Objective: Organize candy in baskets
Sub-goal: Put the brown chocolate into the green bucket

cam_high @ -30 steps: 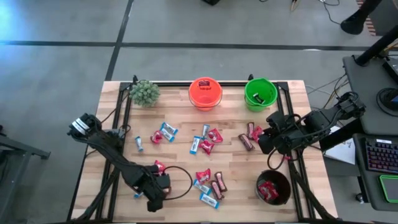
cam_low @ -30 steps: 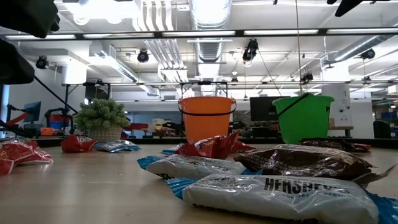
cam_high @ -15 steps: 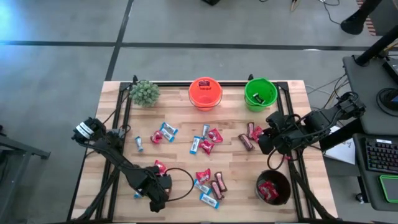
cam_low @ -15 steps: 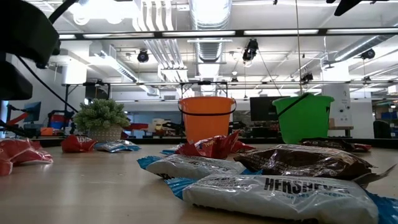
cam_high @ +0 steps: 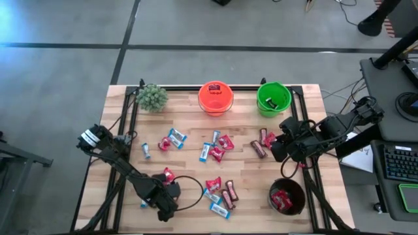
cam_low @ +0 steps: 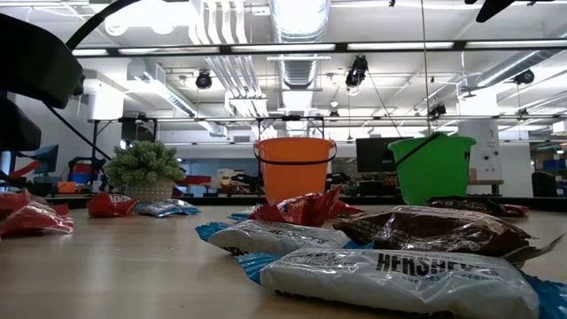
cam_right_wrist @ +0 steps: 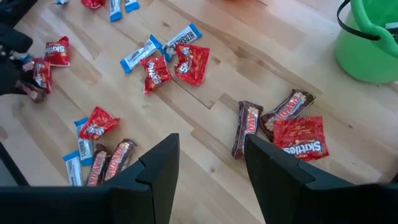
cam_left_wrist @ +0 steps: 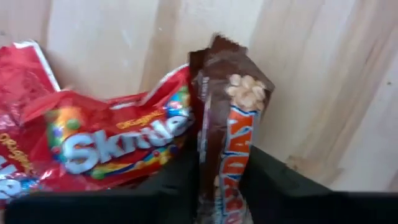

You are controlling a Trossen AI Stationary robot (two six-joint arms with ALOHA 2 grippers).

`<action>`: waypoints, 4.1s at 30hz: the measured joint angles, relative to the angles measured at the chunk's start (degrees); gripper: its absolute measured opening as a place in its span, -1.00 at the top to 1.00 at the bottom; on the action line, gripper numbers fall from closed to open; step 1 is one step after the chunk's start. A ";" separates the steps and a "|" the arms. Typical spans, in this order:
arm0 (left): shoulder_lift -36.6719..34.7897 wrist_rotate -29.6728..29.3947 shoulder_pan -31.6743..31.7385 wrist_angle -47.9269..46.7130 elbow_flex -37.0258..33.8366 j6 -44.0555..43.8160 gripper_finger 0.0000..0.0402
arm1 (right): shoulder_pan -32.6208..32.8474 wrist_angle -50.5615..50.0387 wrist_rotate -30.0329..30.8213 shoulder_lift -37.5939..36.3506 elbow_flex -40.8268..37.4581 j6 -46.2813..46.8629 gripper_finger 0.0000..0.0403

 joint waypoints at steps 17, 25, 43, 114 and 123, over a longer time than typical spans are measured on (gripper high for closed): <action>-5.15 1.94 -0.07 1.49 1.52 3.36 0.98 | 0.00 0.12 0.05 -0.07 1.02 -0.90 0.15; -9.43 -1.21 0.04 1.39 1.52 3.63 0.99 | -0.02 3.25 -1.40 0.02 1.05 -3.05 0.15; -30.85 -24.01 10.22 -4.80 1.54 19.02 0.99 | -1.20 20.64 8.53 3.98 1.01 -23.02 0.15; -38.64 -14.63 80.07 23.41 1.54 53.94 0.99 | -69.13 61.06 -38.47 19.48 2.01 -72.48 0.15; -38.64 -14.41 82.86 24.43 1.54 51.15 0.99 | -70.90 68.01 -29.92 22.08 2.00 -68.66 0.15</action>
